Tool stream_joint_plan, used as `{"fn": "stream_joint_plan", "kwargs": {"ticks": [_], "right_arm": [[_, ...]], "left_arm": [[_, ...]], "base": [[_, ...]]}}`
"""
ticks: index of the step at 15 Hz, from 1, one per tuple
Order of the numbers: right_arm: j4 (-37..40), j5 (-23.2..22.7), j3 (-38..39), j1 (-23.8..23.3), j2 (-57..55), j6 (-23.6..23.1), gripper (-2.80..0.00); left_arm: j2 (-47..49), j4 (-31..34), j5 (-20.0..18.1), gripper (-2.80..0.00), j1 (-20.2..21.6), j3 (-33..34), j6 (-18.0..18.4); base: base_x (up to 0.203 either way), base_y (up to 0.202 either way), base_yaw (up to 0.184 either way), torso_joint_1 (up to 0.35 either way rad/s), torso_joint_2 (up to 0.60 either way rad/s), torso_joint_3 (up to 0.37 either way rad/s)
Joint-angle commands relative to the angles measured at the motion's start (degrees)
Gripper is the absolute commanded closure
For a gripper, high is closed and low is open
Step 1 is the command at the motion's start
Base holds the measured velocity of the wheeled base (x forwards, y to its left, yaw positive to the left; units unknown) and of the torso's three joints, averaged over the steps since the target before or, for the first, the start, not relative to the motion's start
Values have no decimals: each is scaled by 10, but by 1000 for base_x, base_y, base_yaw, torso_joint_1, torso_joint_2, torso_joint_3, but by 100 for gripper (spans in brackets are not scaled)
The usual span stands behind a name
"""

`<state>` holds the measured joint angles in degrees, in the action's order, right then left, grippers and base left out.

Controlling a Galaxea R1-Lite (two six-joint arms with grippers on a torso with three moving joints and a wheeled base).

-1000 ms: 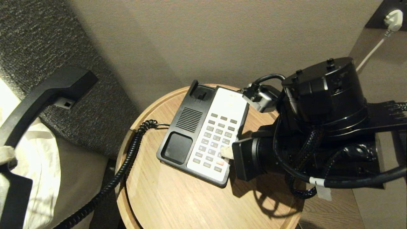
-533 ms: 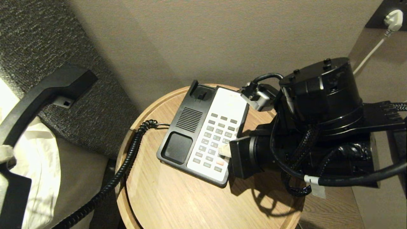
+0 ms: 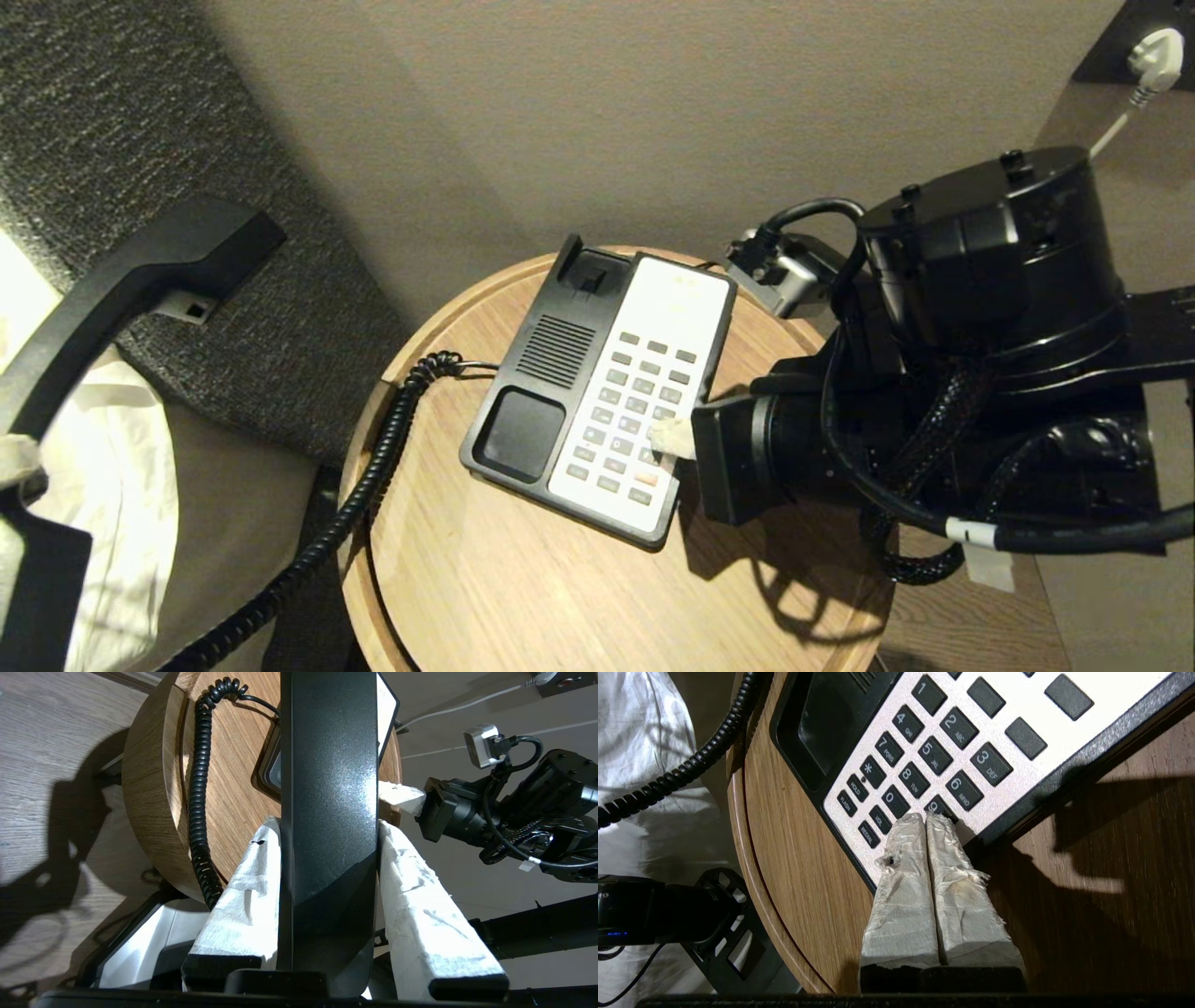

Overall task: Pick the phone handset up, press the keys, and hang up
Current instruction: Dial the number

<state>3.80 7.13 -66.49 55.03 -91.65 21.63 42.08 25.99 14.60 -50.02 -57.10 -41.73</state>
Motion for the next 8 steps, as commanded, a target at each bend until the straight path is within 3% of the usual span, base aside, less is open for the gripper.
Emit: {"fn": "stream_joint_plan", "kwargs": {"ticks": [1, 8], "right_arm": [[0, -4, 8, 5, 4, 2, 0], [-1, -8, 22, 17, 2, 4, 0]], "left_arm": [[-1, 2, 1, 0, 0, 1, -3], [-8, 1, 1, 0, 0, 10, -4]], "base": [[0, 0, 0, 0, 0, 0], [0, 0, 0, 0, 0, 0]]}}
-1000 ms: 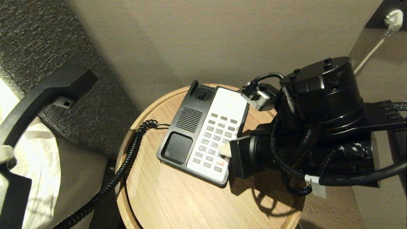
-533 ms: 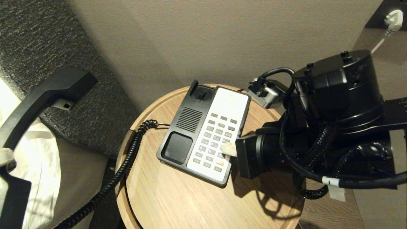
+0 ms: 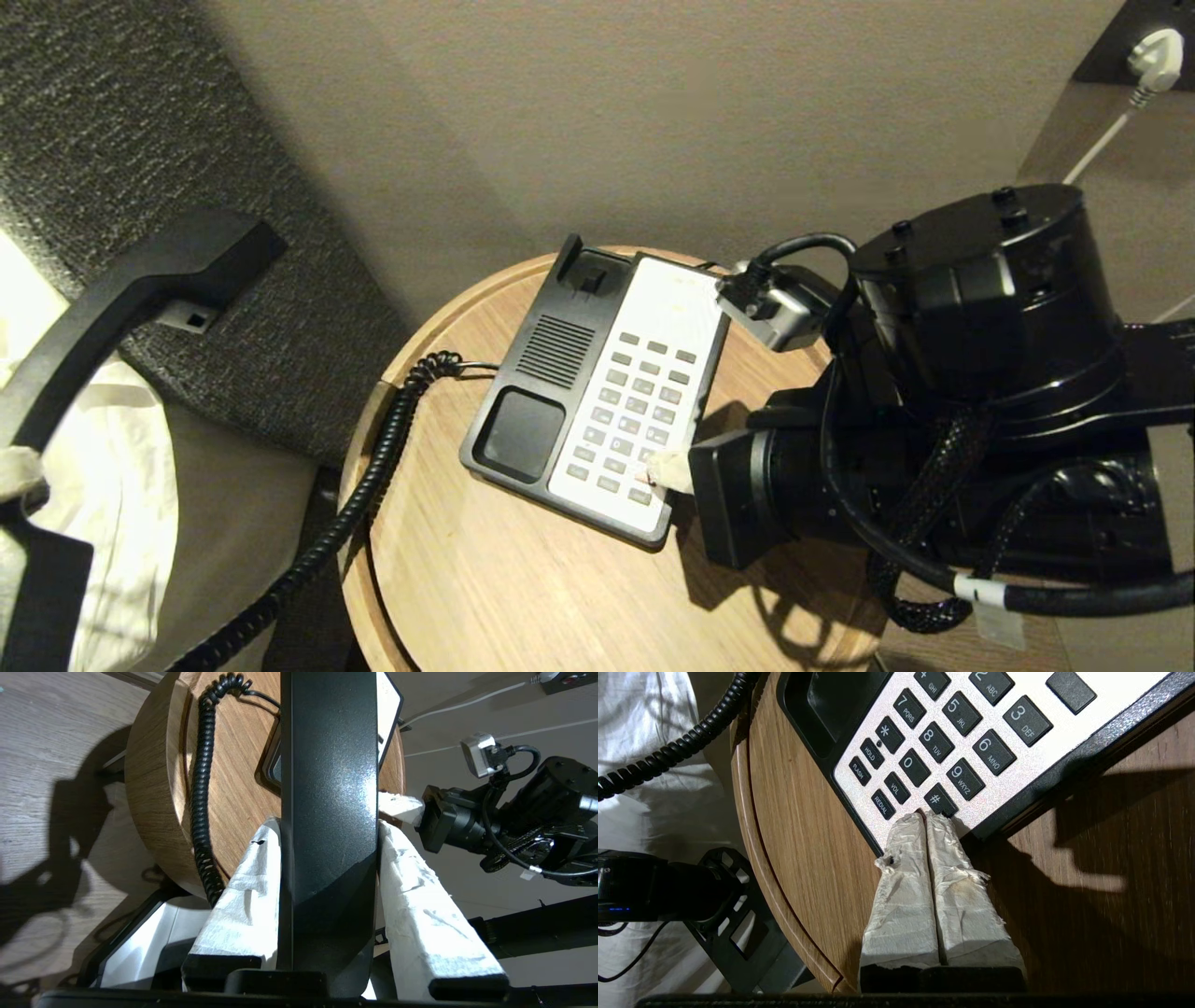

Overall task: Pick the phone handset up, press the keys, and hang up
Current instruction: Dial the number

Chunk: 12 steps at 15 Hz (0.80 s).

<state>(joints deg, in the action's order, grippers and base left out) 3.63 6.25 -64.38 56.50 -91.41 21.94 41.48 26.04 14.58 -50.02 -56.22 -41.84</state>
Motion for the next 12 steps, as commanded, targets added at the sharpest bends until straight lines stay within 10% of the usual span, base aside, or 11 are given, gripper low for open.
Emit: {"fn": "stream_joint_plan", "kwargs": {"ticks": [1, 12], "right_arm": [[1, 1, 3, 5, 0, 1, 0], [-3, -5, 12, 16, -11, 20, 0]], "left_arm": [[-2, 1, 1, 0, 0, 1, -3], [-4, 1, 0, 0, 0, 6, -3]], "base": [[0, 0, 0, 0, 0, 0], [0, 0, 0, 0, 0, 0]]}}
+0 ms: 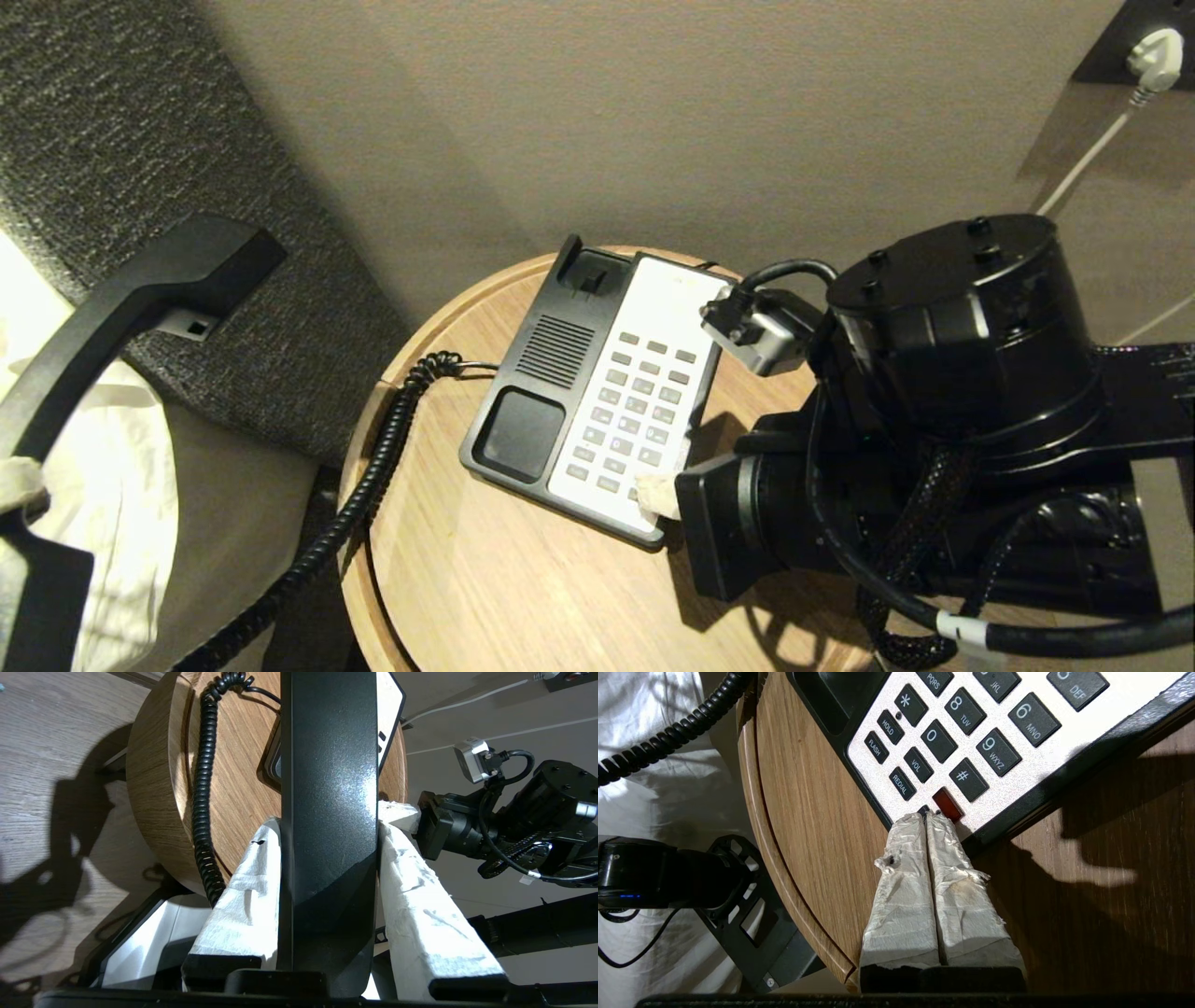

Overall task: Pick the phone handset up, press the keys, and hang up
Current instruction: Dial the number

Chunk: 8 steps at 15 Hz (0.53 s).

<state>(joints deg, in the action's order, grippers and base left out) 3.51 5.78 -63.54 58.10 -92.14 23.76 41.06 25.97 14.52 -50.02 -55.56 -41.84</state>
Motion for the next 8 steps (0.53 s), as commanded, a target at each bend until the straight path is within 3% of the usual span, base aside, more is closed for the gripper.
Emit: {"fn": "stream_joint_plan", "kwargs": {"ticks": [1, 8], "right_arm": [[-2, 0, 5, 0, -5, 1, 0], [-4, 5, 6, 0, -16, 1, 0]], "left_arm": [[0, 1, 1, 0, 0, -1, -3], [-5, 1, 1, 0, 0, 2, -2]], "base": [[0, 0, 0, 0, 0, 0], [0, 0, 0, 0, 0, 0]]}}
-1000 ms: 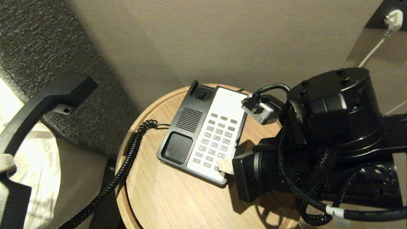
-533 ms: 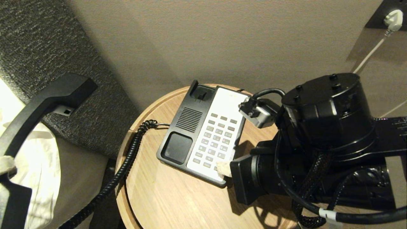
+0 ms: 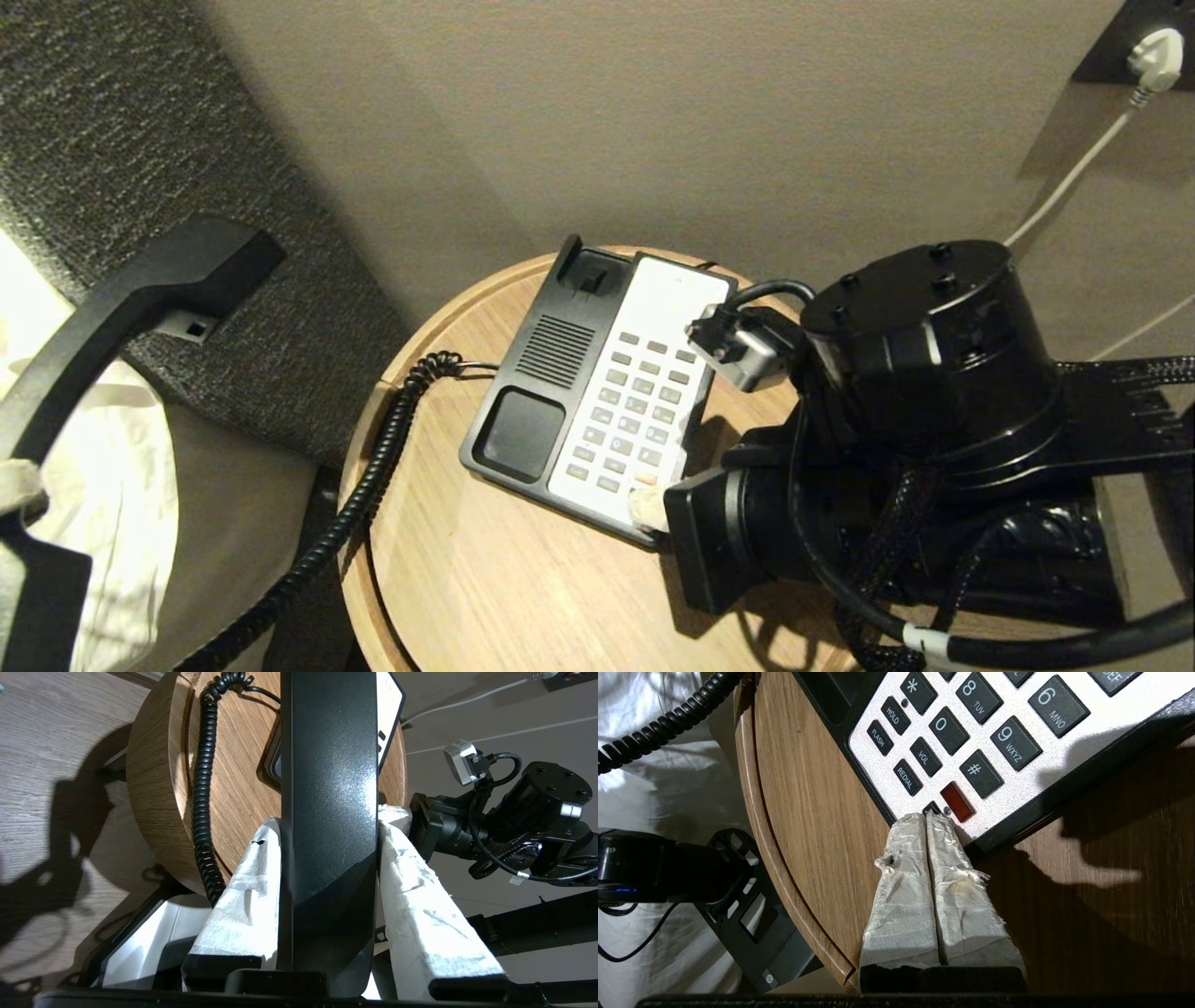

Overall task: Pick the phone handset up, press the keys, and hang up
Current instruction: Dial the number

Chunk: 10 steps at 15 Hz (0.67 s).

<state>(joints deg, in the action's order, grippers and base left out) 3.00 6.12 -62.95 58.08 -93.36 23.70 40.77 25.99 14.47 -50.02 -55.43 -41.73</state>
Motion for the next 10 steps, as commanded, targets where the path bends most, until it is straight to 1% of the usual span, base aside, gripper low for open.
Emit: {"fn": "stream_joint_plan", "kwargs": {"ticks": [1, 10], "right_arm": [[1, 1, 0, 0, -5, 1, 0], [1, 1, -1, 0, 19, 2, 0]], "left_arm": [[-3, 2, 1, 0, 0, 2, -4], [-6, 2, 1, 0, 0, 13, -3]], "base": [[0, 0, 0, 0, 0, 0], [0, 0, 0, 0, 0, 0]]}}
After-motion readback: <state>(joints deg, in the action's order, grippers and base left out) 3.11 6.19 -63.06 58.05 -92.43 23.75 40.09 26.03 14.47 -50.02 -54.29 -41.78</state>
